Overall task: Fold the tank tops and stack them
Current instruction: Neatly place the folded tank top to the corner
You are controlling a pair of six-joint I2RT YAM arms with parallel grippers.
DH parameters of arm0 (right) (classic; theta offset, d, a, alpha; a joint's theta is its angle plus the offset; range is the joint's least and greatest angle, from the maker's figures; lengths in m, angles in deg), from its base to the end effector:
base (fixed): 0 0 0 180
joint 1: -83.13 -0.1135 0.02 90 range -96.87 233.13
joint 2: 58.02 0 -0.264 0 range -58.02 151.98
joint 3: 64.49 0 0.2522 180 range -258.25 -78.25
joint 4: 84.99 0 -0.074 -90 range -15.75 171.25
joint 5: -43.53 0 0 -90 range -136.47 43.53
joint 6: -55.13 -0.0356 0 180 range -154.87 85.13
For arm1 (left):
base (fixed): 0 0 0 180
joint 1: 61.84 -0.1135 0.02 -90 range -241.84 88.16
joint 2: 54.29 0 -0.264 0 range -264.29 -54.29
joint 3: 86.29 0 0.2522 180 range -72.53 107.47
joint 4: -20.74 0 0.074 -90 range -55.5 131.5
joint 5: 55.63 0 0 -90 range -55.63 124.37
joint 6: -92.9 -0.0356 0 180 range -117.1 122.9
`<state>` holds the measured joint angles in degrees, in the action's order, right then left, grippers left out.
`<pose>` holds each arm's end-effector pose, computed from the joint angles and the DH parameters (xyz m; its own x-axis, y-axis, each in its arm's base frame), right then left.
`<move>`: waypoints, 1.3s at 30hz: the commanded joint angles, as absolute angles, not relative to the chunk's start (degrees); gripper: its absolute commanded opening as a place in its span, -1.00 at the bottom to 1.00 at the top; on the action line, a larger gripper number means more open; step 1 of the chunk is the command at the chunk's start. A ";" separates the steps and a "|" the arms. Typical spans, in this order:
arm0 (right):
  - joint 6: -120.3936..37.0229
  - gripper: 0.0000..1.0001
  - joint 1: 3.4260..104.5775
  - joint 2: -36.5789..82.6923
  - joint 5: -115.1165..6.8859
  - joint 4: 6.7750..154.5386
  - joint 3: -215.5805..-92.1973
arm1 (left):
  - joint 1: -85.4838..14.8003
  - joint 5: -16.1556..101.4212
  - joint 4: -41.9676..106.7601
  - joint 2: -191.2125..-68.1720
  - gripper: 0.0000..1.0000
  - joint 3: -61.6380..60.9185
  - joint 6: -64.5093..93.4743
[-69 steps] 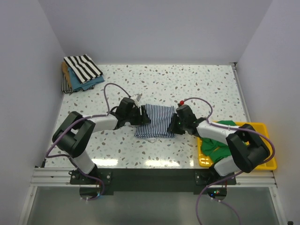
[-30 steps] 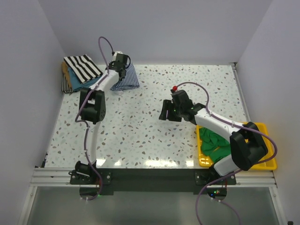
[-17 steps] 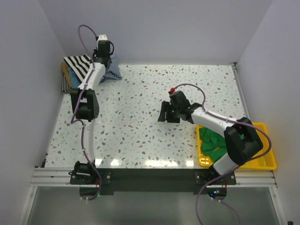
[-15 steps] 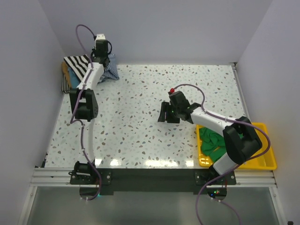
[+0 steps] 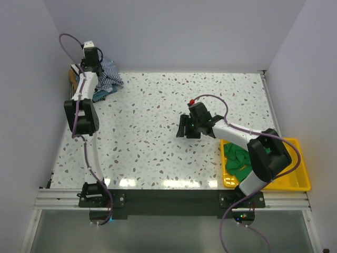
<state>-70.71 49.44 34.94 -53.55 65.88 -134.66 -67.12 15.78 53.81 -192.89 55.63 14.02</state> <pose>0.2751 0.1887 0.1934 -0.8903 0.1048 -0.4432 -0.1140 0.8908 0.4398 0.5599 0.0631 0.2492 -0.4149 -0.2219 -0.8824 -0.4513 0.8923 -0.0122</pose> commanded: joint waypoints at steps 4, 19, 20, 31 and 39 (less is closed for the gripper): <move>-70.20 0.19 49.47 35.05 -54.56 68.07 -135.56 | -71.77 18.37 49.01 -185.25 -1.00 53.08 18.37; -70.56 0.18 49.47 35.05 -55.09 69.12 -134.51 | -74.58 19.60 49.52 -182.34 -0.98 51.22 22.06; -70.64 0.18 49.47 35.05 -55.35 69.21 -134.16 | -74.76 19.61 49.44 -182.34 -0.93 50.53 22.32; -70.47 0.18 49.38 34.79 -55.97 70.09 -132.66 | -76.43 11.00 49.53 -176.46 0.18 41.56 28.21; -71.08 0.18 49.20 34.17 -55.97 70.35 -132.04 | -75.82 9.67 50.41 -166.36 0.19 38.49 31.55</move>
